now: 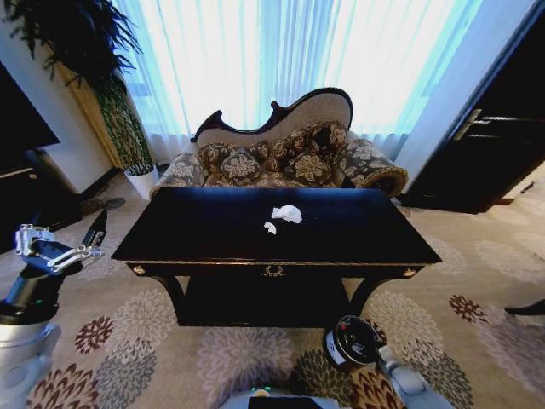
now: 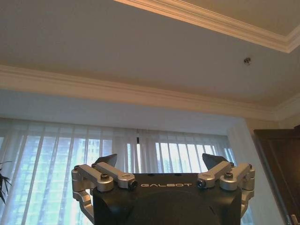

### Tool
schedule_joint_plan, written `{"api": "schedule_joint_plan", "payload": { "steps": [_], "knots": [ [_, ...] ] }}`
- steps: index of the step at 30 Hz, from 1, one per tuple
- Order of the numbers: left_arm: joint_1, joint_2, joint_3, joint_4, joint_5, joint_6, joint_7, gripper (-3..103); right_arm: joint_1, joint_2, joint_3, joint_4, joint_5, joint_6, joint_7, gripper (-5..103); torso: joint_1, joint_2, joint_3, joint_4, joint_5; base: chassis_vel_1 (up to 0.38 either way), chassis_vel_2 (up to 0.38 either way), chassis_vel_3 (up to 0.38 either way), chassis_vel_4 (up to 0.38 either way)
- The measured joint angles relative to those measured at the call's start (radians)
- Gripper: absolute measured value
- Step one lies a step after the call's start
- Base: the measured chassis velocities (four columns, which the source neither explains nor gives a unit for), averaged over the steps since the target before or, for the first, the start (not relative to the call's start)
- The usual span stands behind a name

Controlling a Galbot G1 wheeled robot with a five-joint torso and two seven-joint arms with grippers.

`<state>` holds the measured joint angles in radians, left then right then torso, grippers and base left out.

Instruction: Move to the front of the table and place the trash on the table into the trash bin.

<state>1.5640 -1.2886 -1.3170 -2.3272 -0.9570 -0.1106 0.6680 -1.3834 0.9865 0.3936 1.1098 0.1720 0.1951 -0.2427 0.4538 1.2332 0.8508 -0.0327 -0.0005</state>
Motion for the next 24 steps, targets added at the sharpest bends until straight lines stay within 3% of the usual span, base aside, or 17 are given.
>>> {"api": "schedule_joint_plan", "payload": {
  "steps": [6, 10, 16, 19, 24],
  "knots": [
    [0.000, -0.016, 0.006, -0.001, 0.011, 0.001, -0.002, 100, -0.162, -0.014, 0.039, 0.266, 0.202, 0.010, -0.084, 100, 0.000, 0.000, 0.000, 0.0000, 0.0002, 0.000, 0.000, 0.000, 0.000],
    [0.012, -0.039, 0.004, -0.020, 0.016, 0.001, -0.002, 100, -0.218, -0.007, 0.052, 0.407, 0.277, 0.013, -0.110, 100, 0.000, 0.000, 0.000, 0.0003, 0.0002, 0.000, 0.000, 0.000, 0.000],
    [0.023, -0.052, -0.006, -0.036, 0.016, 0.000, -0.002, 100, -0.275, 0.000, 0.065, 0.579, 0.343, -0.002, -0.129, 100, 0.000, 0.000, 0.000, 0.0002, 0.0003, 0.000, 0.000, 0.000, 0.000],
    [0.031, -0.054, -0.016, -0.041, 0.020, 0.000, -0.004, 100, -0.313, 0.000, 0.084, 0.752, 0.383, -0.008, -0.153, 100, 0.000, 0.000, 0.000, 0.0003, 0.0000, 0.000, 0.000, 0.000, 0.000],
    [0.034, -0.057, -0.017, -0.048, 0.019, 0.000, -0.007, 100, -0.314, -0.004, 0.093, 0.826, 0.408, -0.015, -0.150, 100, 0.000, 0.000, 0.000, 0.0003, 0.0003, 0.000, 0.000, 0.000, 0.000]
  ]
}}
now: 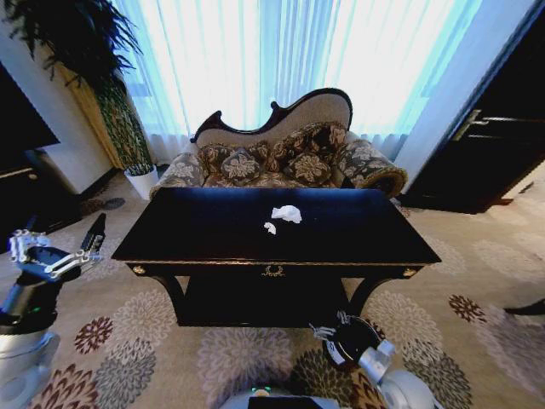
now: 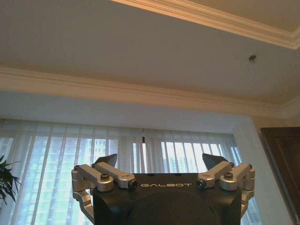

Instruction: Move to the front of the table and place the trash on the table into the trash bin.

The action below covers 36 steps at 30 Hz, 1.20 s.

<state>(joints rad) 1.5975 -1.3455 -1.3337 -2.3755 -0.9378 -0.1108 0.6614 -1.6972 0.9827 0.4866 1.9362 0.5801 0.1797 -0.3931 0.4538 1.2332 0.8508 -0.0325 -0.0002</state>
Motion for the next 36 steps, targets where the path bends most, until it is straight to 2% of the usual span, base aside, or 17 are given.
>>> {"api": "schedule_joint_plan", "payload": {
  "steps": [5, 9, 11, 13, 15, 18, 22, 30, 34, 36],
  "knots": [
    [-0.002, 0.000, -0.001, -0.001, -0.002, 0.000, -0.002, 100, 0.017, -0.009, 0.004, 0.110, 0.047, -0.025, 0.072, 100, 0.000, 0.000, 0.000, 0.0000, -0.0001, 0.000, 0.000, 0.000, 0.000],
    [-0.005, -0.011, 0.004, 0.008, 0.006, -0.001, -0.002, 100, 0.090, -0.025, -0.009, 0.207, 0.075, -0.047, 0.206, 100, 0.000, 0.000, 0.000, 0.0001, -0.0001, 0.000, 0.000, 0.000, 0.000],
    [-0.004, -0.016, 0.007, 0.008, 0.009, -0.001, -0.001, 100, 0.110, -0.032, -0.013, 0.226, 0.081, -0.050, 0.235, 100, 0.000, 0.000, 0.000, 0.0000, 0.0000, 0.000, 0.000, 0.000, 0.000],
    [-0.003, -0.025, 0.011, 0.004, 0.011, -0.002, 0.000, 100, 0.157, -0.046, -0.024, 0.266, 0.084, -0.061, 0.315, 100, 0.000, 0.000, 0.000, 0.0001, -0.0002, 0.000, 0.000, 0.000, 0.000],
    [-0.002, -0.027, 0.011, 0.002, 0.011, -0.002, 0.000, 100, 0.173, -0.049, -0.028, 0.280, 0.083, -0.064, 0.343, 100, 0.000, 0.000, 0.000, 0.0002, -0.0001, 0.000, 0.000, 0.000, 0.000],
    [0.000, -0.027, 0.010, -0.002, 0.008, -0.003, 0.000, 100, 0.201, -0.051, -0.036, 0.365, 0.093, -0.112, 0.457, 100, 0.000, 0.000, 0.000, 0.0001, -0.0001, 0.000, 0.000, 0.000, 0.000],
    [0.002, -0.028, 0.009, -0.003, 0.008, -0.007, 0.001, 100, 0.222, -0.047, -0.041, 0.423, 0.088, -0.167, 0.519, 100, 0.000, 0.000, 0.000, 0.0000, -0.0001, 0.000, 0.000, 0.000, 0.000],
    [-0.015, -0.006, 0.029, -0.009, 0.008, 0.005, 0.000, 100, 0.280, -0.082, -0.047, 0.461, 0.076, -0.254, 0.554, 100, 0.000, 0.000, 0.000, -0.0003, 0.0000, 0.000, 0.000, 0.000, 0.000],
    [-0.017, 0.006, 0.035, 0.003, 0.008, 0.005, 0.000, 100, 0.330, -0.117, -0.063, 0.428, 0.042, -0.265, 0.551, 100, 0.000, 0.000, 0.000, 0.0000, 0.0000, 0.000, 0.000, 0.000, 0.000],
    [-0.021, 0.016, 0.041, 0.014, 0.011, 0.002, 0.002, 100, 0.389, -0.162, -0.090, 0.383, 0.035, -0.281, 0.549, 100, 0.000, 0.000, 0.000, -0.0004, 0.0002, 0.000, 0.000, 0.000, 0.000]
  ]
}}
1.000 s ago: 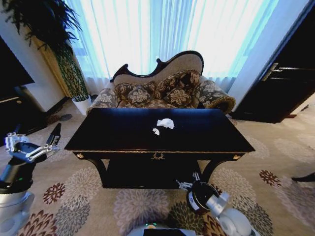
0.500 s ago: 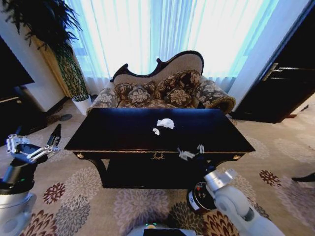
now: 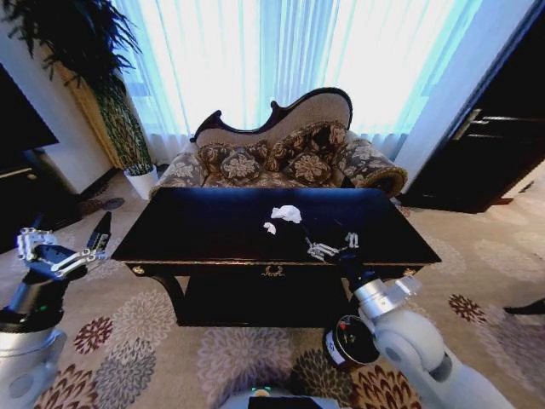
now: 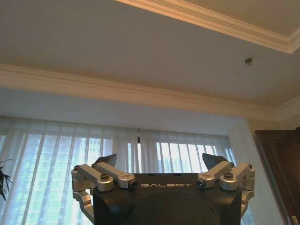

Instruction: Move to the front of the table and place the trash on the table into the trash bin.

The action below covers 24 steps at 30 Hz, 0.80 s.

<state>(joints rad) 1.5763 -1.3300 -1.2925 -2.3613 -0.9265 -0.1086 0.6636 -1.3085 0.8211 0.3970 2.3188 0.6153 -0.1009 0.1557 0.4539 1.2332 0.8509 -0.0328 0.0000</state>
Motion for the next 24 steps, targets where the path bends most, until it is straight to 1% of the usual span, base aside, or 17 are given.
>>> {"api": "schedule_joint_plan", "payload": {
  "steps": [2, 3, 6, 7, 9, 11, 12, 13, 14, 15, 16, 17, 21, 22, 24],
  "knots": [
    [-0.001, 0.000, 0.001, 0.008, 0.005, -0.003, 0.002, 100, 0.078, -0.047, -0.038, -0.043, 0.012, -0.016, -0.002, 100, 0.000, 0.000, 0.000, 0.0002, 0.0001, 0.000, 0.000, 0.000, 0.000],
    [-0.001, 0.000, 0.001, 0.008, 0.005, -0.003, 0.002, 100, 0.078, -0.047, -0.038, -0.043, 0.012, -0.016, -0.002, 100, 0.000, 0.000, 0.000, 0.0002, 0.0001, 0.000, 0.000, 0.000, 0.000],
    [-0.001, -0.002, 0.001, 0.029, 0.019, -0.009, 0.005, 100, 0.230, -0.116, -0.129, -0.121, 0.044, -0.030, -0.003, 100, 0.000, 0.000, 0.000, 0.0005, -0.0001, 0.000, 0.000, 0.000, 0.000],
    [-0.001, -0.002, 0.001, 0.029, 0.019, -0.009, 0.005, 100, 0.230, -0.116, -0.129, -0.121, 0.044, -0.030, -0.003, 100, 0.000, 0.000, 0.000, 0.0005, -0.0001, 0.000, 0.000, 0.000, 0.000],
    [-0.001, -0.005, 0.002, 0.043, 0.033, -0.012, 0.006, 100, 0.331, -0.151, -0.196, -0.179, 0.068, -0.039, -0.004, 100, 0.000, 0.000, 0.000, 0.0006, -0.0004, 0.000, 0.000, 0.000, 0.000],
    [-0.002, -0.010, 0.008, 0.056, 0.046, -0.013, 0.006, 100, 0.442, -0.180, -0.290, -0.249, 0.104, -0.046, -0.008, 100, 0.000, 0.000, 0.000, 0.0004, -0.0001, 0.000, 0.000, 0.000, 0.000],
    [-0.002, -0.010, 0.008, 0.056, 0.046, -0.013, 0.006, 100, 0.442, -0.180, -0.290, -0.249, 0.104, -0.046, -0.008, 100, 0.000, 0.000, 0.000, 0.0004, -0.0001, 0.000, 0.000, 0.000, 0.000],
    [-0.003, -0.010, 0.011, 0.061, 0.052, -0.013, 0.007, 100, 0.503, -0.188, -0.338, -0.282, 0.128, -0.051, -0.009, 100, 0.000, 0.000, 0.000, 0.0002, -0.0001, 0.000, 0.000, 0.000, 0.000],
    [-0.006, -0.010, 0.014, 0.065, 0.058, -0.013, 0.007, 100, 0.583, -0.191, -0.402, -0.322, 0.164, -0.058, -0.009, 100, 0.000, 0.000, 0.000, 0.0002, -0.0002, 0.000, 0.000, 0.000, 0.000],
    [-0.006, -0.010, 0.015, 0.067, 0.060, -0.013, 0.007, 100, 0.619, -0.190, -0.434, -0.342, 0.179, -0.061, -0.009, 100, 0.000, 0.000, 0.000, 0.0004, -0.0003, 0.000, 0.000, 0.000, 0.000],
    [-0.009, -0.010, 0.017, 0.075, 0.064, -0.013, 0.006, 100, 0.694, -0.177, -0.508, -0.387, 0.201, -0.066, -0.011, 100, 0.000, 0.000, 0.000, 0.0004, -0.0002, 0.000, 0.000, 0.000, 0.000],
    [-0.009, -0.010, 0.017, 0.075, 0.064, -0.013, 0.006, 100, 0.694, -0.177, -0.508, -0.387, 0.201, -0.066, -0.011, 100, 0.000, 0.000, 0.000, 0.0004, -0.0002, 0.000, 0.000, 0.000, 0.000],
    [-0.011, -0.006, 0.016, 0.103, 0.070, -0.017, 0.006, 100, 0.831, -0.116, -0.666, -0.477, 0.192, -0.077, -0.046, 100, 0.000, 0.000, 0.000, 0.0005, -0.0003, 0.000, 0.000, 0.000, 0.000],
    [-0.011, -0.006, 0.016, 0.103, 0.070, -0.017, 0.006, 100, 0.831, -0.116, -0.666, -0.477, 0.192, -0.077, -0.046, 100, 0.000, 0.000, 0.000, 0.0005, -0.0003, 0.000, 0.000, 0.000, 0.000],
    [-0.011, -0.005, 0.013, 0.117, 0.071, -0.024, 0.006, 100, 0.891, -0.083, -0.734, -0.513, 0.167, -0.081, -0.056, 100, 0.000, 0.000, 0.000, 0.0004, -0.0003, 0.000, 0.000, 0.000, 0.000]
  ]
}}
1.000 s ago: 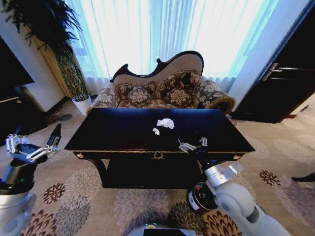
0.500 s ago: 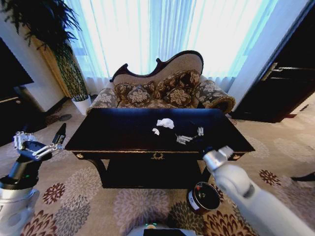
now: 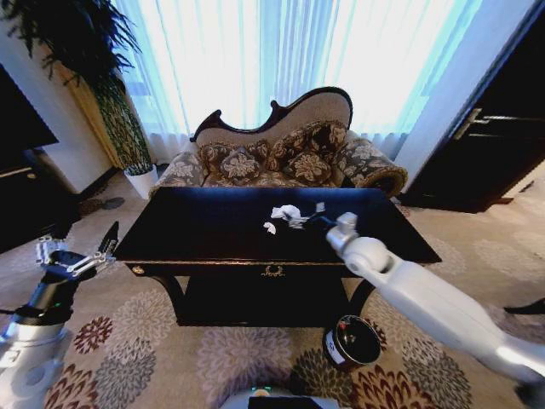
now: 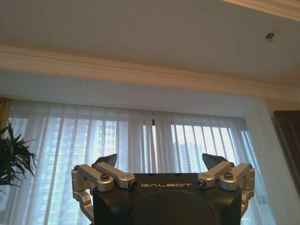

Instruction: Move to the front of the table and place the trash on the table into the trash bin.

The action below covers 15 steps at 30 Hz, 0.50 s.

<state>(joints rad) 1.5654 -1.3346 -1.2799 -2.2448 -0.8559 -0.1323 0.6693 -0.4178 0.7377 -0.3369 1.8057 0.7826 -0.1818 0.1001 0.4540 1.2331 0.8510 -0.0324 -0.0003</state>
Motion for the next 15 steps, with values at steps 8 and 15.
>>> {"api": "schedule_joint_plan", "payload": {
  "steps": [8, 15],
  "knots": [
    [-0.008, 0.003, -0.001, 0.029, 0.000, -0.007, 0.002, 100, 0.160, 0.079, -0.109, -0.118, -0.073, -0.001, -0.018, 100, 0.000, 0.000, 0.000, 0.0001, -0.0002, 0.000, 0.000, 0.000, 0.000],
    [-0.011, 0.003, 0.002, 0.031, -0.001, -0.007, 0.002, 100, 0.209, 0.081, -0.160, -0.194, 0.006, -0.058, -0.034, 100, 0.000, 0.000, 0.000, -0.0003, 0.0003, 0.000, 0.000, 0.000, 0.000]
  ]
}}
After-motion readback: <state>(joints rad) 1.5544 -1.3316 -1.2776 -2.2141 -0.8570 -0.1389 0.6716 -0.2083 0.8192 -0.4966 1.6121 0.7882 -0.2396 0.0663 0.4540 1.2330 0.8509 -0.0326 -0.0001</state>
